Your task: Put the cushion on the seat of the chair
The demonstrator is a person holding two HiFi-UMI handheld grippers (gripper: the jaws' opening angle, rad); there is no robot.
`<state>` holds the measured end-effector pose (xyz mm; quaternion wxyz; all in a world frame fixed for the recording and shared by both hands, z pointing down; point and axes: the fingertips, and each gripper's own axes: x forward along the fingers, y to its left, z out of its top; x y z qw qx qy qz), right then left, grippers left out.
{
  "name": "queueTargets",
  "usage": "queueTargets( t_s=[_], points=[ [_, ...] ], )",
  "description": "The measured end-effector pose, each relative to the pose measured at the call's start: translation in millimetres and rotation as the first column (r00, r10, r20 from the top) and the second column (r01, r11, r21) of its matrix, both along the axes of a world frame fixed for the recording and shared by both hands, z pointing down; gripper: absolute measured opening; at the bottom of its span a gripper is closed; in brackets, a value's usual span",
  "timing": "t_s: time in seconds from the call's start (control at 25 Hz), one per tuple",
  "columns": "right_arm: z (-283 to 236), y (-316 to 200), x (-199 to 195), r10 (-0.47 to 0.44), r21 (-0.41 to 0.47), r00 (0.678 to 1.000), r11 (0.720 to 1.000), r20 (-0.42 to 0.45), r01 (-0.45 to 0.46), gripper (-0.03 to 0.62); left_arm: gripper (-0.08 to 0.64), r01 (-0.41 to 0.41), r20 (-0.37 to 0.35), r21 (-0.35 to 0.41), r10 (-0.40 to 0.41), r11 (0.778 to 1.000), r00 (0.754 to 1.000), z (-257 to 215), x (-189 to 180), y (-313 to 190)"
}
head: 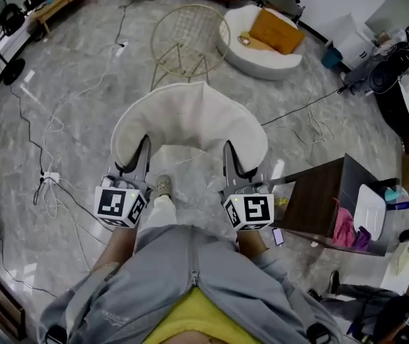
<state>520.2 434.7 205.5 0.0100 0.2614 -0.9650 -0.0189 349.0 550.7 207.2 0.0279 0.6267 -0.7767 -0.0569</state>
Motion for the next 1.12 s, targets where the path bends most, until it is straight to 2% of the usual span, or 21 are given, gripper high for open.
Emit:
queueTargets(
  t_s=[0.32,0.6,0.76,1.12],
  points=[
    [-3,-89,-122,0.012,0.016,1.000,1.000,-0.004,-0.012,0.069,0.067,-0.021,0.006,0.004,0.021,1.000,1.000,-1,-125,-91],
    [0,-155,-212,0.026,0.017,1.000,1.000,0.008,-0.026,0.069,0.067,-0.032,0.017,0.007,0.032,0.999,0.999,1,-217,-159],
    [5,-176,-244,0.024,0.013,1.000,1.000,0.006,-0.024,0.070,0.067,-0.028,0.015,0.008,0.027,1.000,1.000,5,-249,-179],
    [8,-203,-299,-0.022,0.004,1.000,1.000,-0.019,0.022,0.071,0.067,0.018,-0.022,0.003,-0.018,1.000,1.000,12,-297,-195]
  ],
)
